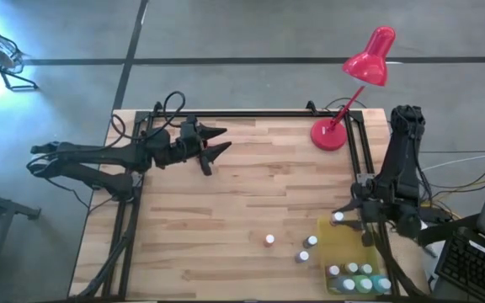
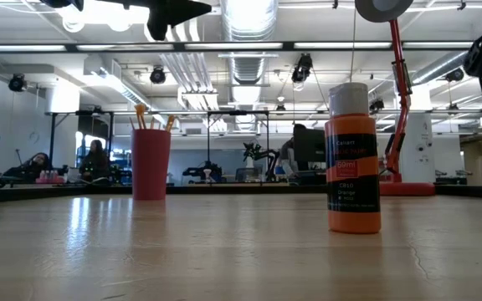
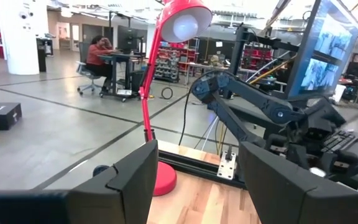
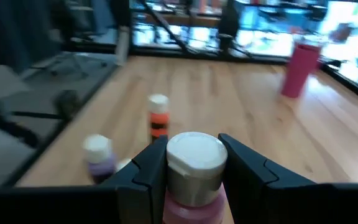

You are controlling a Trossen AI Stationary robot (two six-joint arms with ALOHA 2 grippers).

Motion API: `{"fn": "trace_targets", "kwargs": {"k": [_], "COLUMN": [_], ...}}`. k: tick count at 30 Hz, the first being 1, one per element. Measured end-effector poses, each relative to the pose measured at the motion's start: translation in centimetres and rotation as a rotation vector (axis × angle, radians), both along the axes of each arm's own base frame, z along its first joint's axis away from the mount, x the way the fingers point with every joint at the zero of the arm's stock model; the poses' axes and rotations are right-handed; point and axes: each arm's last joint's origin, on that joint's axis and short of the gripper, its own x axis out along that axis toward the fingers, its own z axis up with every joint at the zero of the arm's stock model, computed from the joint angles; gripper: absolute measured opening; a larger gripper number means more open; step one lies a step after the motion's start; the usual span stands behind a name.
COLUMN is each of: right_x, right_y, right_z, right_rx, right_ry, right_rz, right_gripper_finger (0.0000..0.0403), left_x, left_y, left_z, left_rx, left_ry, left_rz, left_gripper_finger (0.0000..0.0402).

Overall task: Pick & Place Paint Supplies
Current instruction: Put the pink paint bottle into the yellow bin

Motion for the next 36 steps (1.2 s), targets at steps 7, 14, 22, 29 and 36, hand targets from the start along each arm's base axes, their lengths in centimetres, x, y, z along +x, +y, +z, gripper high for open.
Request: {"fn": "trace_targets", "kwargs": {"k": [7,14,22,29,36], "right_x": [-0.2,-0.2,0.2,1.0,1.6], "right_y": [-0.5,-2.8,-4.4,-4.6,-4.9], "right_z": [3.5,3.7,0.9,-1.4,-1.5], "right_rx": [-0.022,-0.073,-0.032,0.0,0.018], "right_ry": [-0.081,-0.168,-0.197,-0.16,-0.162], "right_rz": [0.268,0.38,0.386,0.455,0.551], "right_gripper_finger": [0.0114,0.0114,0.0114,0.0114,0.0114], "left_x": [0.0,0.0,0.0,0.0,0.0], "left_y": [0.0,0.1,0.1,0.1,0.1], "left_z": [0.0,0.0,0.0,0.0,0.0], "left_rx": [0.013,0.026,0.026,0.026,0.026], "left_ry": [0.004,0.01,0.01,0.01,0.01], "left_rz": [0.015,0.032,0.032,0.032,0.032], "left_gripper_finger": [0.0229,0.0229,0.0229,0.0229,0.0229]}}
